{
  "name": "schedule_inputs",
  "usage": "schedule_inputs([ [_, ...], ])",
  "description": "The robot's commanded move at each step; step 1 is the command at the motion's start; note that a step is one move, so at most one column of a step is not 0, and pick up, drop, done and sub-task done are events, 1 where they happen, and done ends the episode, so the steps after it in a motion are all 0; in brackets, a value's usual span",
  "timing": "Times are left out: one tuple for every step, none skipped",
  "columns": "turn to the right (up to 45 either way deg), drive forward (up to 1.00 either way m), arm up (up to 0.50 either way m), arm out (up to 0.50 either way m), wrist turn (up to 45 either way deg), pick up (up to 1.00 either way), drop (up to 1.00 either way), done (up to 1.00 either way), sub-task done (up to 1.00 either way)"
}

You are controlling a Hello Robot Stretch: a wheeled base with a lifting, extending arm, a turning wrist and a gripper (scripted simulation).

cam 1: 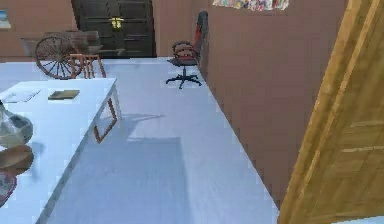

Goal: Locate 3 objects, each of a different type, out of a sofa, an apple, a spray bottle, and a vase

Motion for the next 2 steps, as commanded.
schedule_inputs([
  [45.0, 0.00, 0.00, 0.00, 0.0, 0.00, 0.00, 0.00, 0.00],
  [45.0, 0.00, 0.00, 0.00, 0.0, 0.00, 0.00, 0.00, 0.00],
])
